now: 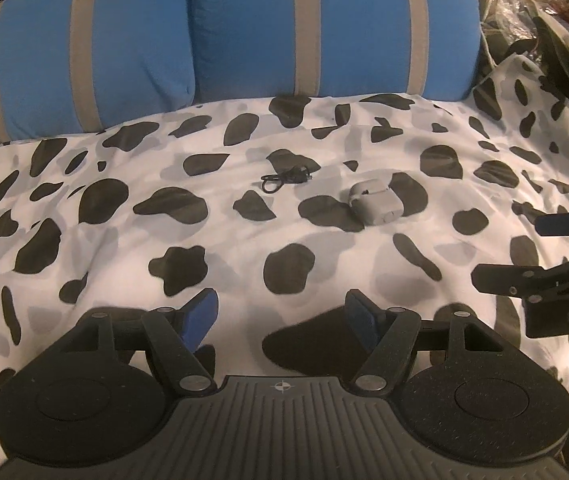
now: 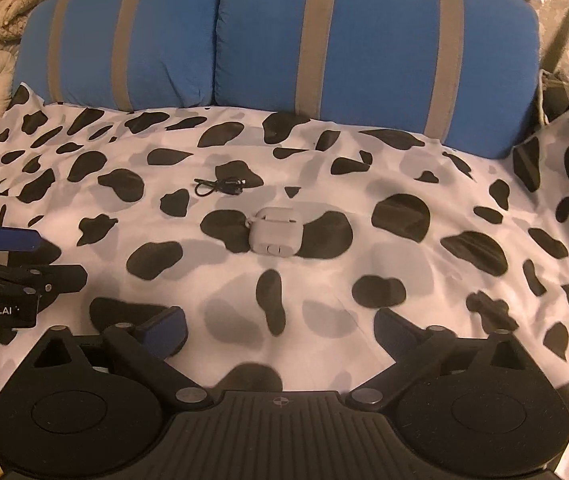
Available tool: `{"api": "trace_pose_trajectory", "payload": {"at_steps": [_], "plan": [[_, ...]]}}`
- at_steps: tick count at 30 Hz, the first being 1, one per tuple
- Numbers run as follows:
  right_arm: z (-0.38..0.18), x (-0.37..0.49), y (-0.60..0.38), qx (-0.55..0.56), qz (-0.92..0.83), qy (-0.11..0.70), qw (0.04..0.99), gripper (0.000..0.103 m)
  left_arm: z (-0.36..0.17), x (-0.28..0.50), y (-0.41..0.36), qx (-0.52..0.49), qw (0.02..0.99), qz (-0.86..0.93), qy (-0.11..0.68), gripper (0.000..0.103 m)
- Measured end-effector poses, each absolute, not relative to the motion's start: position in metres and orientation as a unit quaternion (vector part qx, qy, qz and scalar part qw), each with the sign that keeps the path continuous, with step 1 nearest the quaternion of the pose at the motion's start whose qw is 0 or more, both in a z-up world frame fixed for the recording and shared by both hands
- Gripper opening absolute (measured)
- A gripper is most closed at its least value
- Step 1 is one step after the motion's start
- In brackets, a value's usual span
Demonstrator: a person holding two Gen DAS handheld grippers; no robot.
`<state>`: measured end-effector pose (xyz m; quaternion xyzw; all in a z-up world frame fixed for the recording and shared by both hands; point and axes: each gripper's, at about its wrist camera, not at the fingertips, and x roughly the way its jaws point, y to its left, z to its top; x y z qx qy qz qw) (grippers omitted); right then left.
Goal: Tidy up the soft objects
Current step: 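Lower the right tool toward the white earbud case, then close the right tool around the white earbud case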
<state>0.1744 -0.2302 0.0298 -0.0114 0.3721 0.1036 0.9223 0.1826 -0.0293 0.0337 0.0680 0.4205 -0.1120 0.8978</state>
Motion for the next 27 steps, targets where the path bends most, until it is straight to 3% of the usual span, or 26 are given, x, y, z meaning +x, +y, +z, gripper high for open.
{"api": "trace_pose_trajectory", "payload": {"at_steps": [27], "plan": [[-0.017, 0.278, -0.212, -0.011, 0.125, 0.382, 0.916, 0.081, 0.031, 0.232, -0.036, 0.097, 0.895, -0.104, 0.422, 0.069]]}}
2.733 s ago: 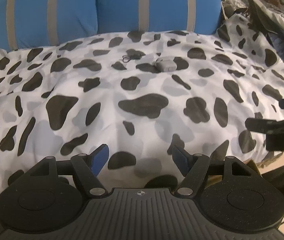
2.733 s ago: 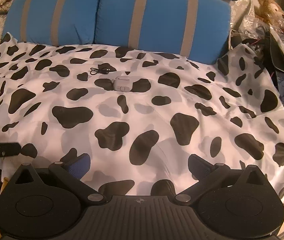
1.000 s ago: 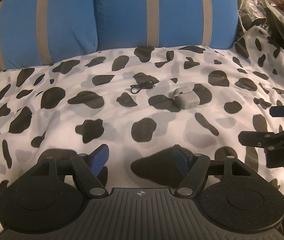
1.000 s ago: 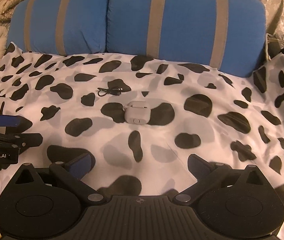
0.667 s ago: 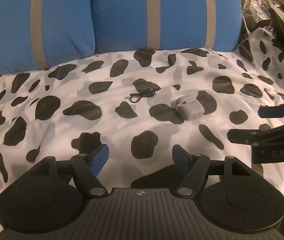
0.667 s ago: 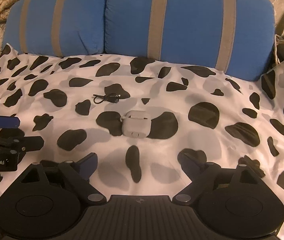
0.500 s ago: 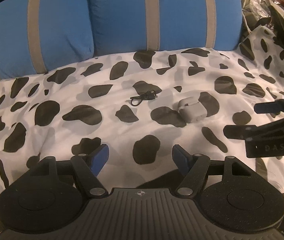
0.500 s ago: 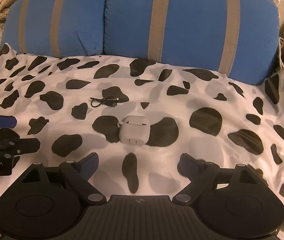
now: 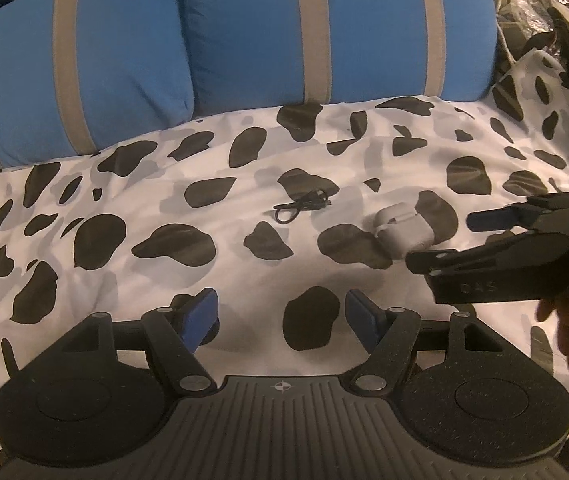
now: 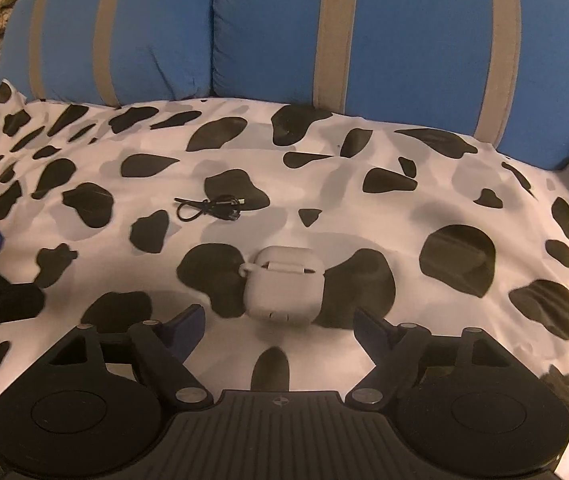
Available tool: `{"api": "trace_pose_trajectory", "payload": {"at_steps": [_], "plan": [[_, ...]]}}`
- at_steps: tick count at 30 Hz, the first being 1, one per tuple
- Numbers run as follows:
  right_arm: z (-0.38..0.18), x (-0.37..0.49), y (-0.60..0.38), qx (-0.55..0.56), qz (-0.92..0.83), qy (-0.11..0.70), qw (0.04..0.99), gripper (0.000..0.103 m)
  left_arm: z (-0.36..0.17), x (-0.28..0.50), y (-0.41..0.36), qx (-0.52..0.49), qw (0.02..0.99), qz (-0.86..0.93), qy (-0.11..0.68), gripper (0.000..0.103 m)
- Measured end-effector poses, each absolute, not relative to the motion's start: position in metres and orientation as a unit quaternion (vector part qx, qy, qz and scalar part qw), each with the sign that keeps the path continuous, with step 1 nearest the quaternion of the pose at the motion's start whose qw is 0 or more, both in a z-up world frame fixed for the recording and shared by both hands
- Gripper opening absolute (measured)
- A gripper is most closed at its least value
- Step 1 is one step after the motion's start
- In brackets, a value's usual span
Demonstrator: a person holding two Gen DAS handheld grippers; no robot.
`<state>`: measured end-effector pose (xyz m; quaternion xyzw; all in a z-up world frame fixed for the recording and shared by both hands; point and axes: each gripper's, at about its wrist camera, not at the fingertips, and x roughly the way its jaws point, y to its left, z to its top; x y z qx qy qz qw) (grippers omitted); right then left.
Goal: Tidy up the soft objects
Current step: 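Close the right tool around the white earbud case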
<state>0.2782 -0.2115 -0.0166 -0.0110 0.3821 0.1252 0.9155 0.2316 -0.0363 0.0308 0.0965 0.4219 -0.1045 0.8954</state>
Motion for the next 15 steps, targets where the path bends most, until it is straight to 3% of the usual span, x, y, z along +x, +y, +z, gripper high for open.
{"api": "trace_pose_trajectory", "payload": {"at_steps": [12, 15], "plan": [[-0.043, 0.312, -0.205, 0.004, 0.099, 0.406, 0.909, 0.068, 0.029, 0.244, -0.035, 0.104, 0.893, -0.102, 0.426, 0.069], [-0.045, 0.314, -0.201, -0.004, 0.096, 0.407, 0.908, 0.056, 0.03, 0.245, -0.035, 0.101, 0.895, -0.112, 0.419, 0.069]]}}
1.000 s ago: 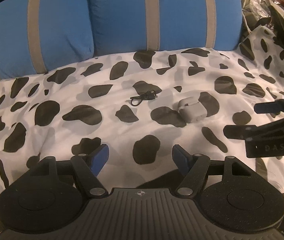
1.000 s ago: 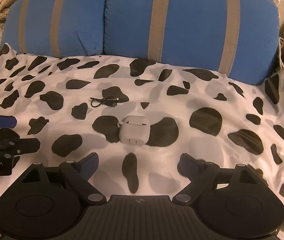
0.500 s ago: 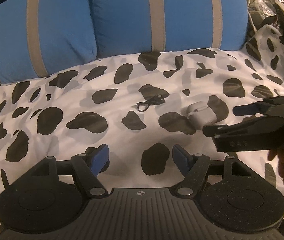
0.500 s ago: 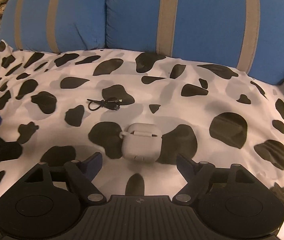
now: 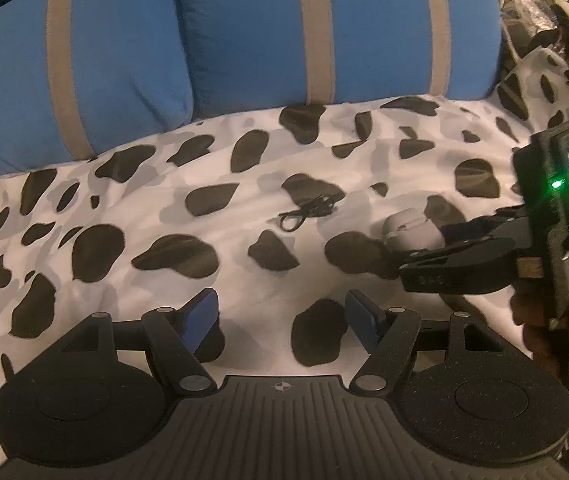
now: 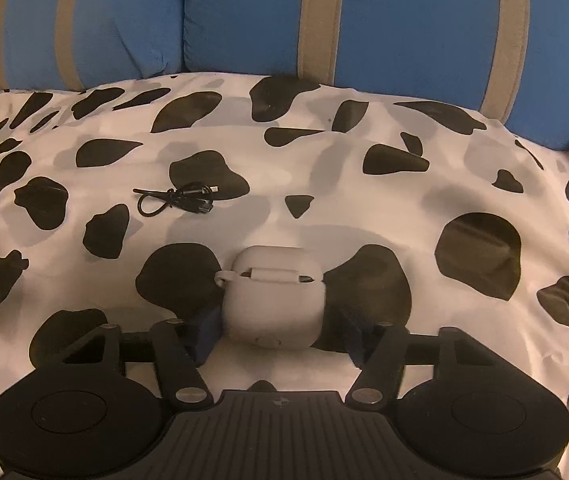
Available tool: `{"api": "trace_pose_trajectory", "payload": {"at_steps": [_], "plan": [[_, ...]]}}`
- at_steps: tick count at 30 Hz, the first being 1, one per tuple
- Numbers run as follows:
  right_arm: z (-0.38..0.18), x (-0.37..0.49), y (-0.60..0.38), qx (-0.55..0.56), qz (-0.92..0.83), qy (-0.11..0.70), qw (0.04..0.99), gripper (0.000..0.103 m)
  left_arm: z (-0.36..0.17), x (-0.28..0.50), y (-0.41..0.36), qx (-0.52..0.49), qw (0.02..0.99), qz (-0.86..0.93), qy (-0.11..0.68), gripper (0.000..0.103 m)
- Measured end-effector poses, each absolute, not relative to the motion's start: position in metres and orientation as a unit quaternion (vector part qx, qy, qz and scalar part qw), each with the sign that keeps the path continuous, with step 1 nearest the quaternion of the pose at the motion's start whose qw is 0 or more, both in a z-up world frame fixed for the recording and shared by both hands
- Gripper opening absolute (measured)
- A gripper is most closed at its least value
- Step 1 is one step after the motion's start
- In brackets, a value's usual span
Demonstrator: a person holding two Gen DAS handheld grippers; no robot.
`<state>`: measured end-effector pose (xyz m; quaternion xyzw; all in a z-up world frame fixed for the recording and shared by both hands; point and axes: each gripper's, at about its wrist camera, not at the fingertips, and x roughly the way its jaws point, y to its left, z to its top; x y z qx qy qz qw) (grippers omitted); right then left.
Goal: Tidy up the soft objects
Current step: 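Close the right tool around the white earbud case, then close the left tool on the black cable while the right tool holds the earbud case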
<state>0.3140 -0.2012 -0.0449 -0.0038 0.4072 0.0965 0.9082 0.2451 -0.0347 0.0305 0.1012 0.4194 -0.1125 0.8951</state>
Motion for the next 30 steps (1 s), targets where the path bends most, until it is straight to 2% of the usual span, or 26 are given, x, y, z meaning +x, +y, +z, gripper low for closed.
{"api": "trace_pose_trajectory", "payload": {"at_steps": [12, 20, 30], "plan": [[-0.018, 0.302, -0.223, 0.003, 0.08, 0.375, 0.924, 0.054, 0.026, 0.246, -0.041, 0.118, 0.907, -0.127, 0.383, 0.069], [0.018, 0.277, -0.235, -0.011, 0.097, 0.344, 0.934, 0.054, 0.009, 0.25, -0.054, 0.176, 0.914, -0.137, 0.338, 0.069], [0.04, 0.245, -0.277, 0.012, 0.092, 0.38, 0.92, 0.054, -0.018, 0.271, -0.074, 0.22, 0.909, -0.157, 0.319, 0.069]]}}
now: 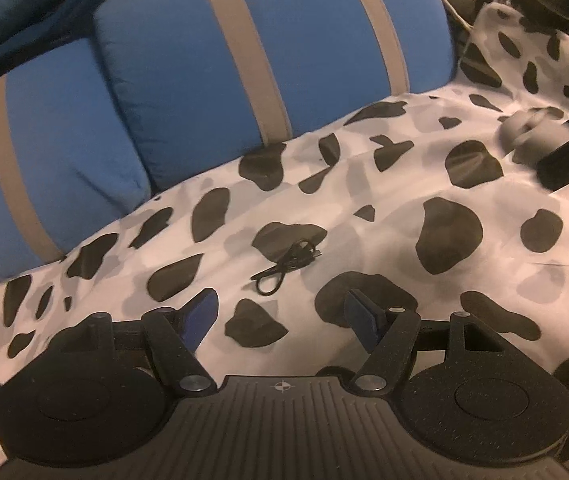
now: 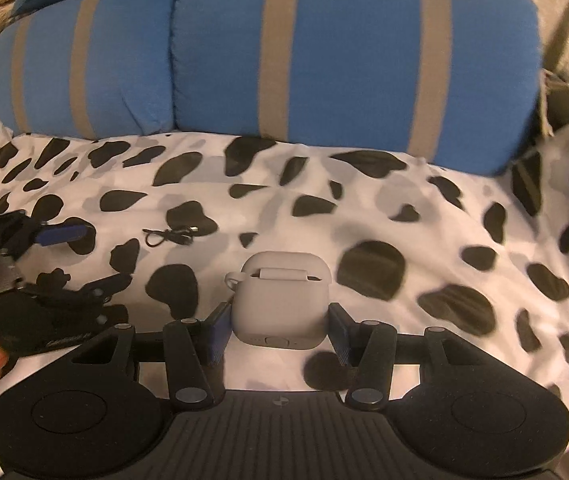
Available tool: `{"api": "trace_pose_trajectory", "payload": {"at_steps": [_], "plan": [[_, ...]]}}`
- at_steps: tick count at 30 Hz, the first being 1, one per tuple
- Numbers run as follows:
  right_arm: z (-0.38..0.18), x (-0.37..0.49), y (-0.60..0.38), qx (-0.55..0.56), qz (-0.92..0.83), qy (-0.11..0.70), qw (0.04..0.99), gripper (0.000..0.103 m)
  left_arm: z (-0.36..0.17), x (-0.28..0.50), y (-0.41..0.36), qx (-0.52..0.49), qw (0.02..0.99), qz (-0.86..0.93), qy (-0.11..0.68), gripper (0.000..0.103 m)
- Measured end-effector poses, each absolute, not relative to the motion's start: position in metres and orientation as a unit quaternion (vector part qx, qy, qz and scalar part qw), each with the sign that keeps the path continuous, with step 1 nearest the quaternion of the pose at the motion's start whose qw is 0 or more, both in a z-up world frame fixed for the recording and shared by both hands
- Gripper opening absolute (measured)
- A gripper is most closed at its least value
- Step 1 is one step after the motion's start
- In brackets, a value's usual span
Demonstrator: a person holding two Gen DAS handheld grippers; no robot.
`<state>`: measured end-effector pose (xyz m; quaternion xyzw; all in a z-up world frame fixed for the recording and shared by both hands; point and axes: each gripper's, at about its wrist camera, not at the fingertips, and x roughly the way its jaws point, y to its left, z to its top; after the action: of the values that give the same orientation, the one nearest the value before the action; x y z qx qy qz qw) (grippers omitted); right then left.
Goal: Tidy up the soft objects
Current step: 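Close the left tool on the black cable while the right tool holds the earbud case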
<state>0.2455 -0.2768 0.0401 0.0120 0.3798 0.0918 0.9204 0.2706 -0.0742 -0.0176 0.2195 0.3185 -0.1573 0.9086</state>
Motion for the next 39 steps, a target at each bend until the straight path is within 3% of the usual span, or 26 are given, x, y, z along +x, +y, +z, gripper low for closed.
{"api": "trace_pose_trajectory", "payload": {"at_steps": [13, 17, 21, 25, 26, 39], "plan": [[0.061, 0.217, -0.306, 0.007, 0.093, 0.371, 0.924, 0.054, -0.046, 0.307, -0.086, 0.269, 0.896, -0.183, 0.301, 0.068], [0.066, 0.219, -0.305, 0.003, 0.1, 0.365, 0.925, 0.054, -0.055, 0.321, -0.087, 0.267, 0.893, -0.179, 0.316, 0.056], [0.067, 0.219, -0.302, -0.003, 0.108, 0.363, 0.926, 0.054, -0.058, 0.33, -0.084, 0.26, 0.892, -0.18, 0.324, 0.052], [0.067, 0.22, -0.301, 0.0, 0.11, 0.363, 0.925, 0.054, -0.058, 0.337, -0.083, 0.246, 0.889, -0.185, 0.339, 0.027], [0.067, 0.22, -0.301, 0.0, 0.11, 0.364, 0.925, 0.054, -0.059, 0.339, -0.082, 0.239, 0.887, -0.187, 0.347, 0.025], [0.056, 0.223, -0.296, -0.005, 0.097, 0.373, 0.923, 0.054, -0.045, 0.342, -0.066, 0.137, 0.873, -0.198, 0.425, 0.021]]}}
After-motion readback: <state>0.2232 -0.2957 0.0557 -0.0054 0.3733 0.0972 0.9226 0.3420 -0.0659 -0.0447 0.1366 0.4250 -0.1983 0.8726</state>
